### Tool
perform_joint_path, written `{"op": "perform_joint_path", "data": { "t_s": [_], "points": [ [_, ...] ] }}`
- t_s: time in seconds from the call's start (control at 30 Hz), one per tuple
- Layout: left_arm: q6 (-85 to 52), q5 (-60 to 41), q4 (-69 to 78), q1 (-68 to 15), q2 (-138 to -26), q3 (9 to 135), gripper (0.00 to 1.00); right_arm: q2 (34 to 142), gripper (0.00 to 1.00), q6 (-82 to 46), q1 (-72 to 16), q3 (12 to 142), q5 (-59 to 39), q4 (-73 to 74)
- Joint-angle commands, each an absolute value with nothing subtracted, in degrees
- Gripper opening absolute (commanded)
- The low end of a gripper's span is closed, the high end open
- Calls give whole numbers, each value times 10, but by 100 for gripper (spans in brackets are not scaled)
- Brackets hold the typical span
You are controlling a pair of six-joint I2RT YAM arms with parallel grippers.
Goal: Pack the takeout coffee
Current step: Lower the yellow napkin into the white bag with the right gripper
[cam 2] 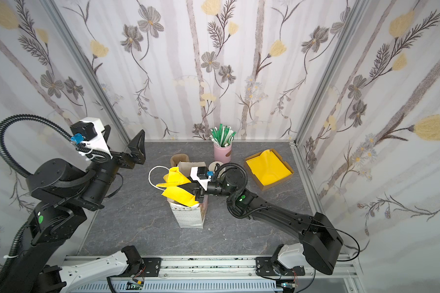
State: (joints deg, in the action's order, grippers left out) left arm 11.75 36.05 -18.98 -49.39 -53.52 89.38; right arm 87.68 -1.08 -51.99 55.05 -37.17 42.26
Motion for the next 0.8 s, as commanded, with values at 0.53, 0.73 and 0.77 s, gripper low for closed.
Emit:
{"op": "perform_joint_path", "data": {
  "t_s": [0.53,0.73,0.77],
  "points": [
    [119,382,-153,-493,-535,872,100,843,13,11,-475,586,-426,153],
    [126,383,-150,-493,-539,865,100,839,13,44,-475,587,-440,100],
    [126,382,-149,-493,-539,864,100,838,13,47,-475,587,-437,95]
  ]
}}
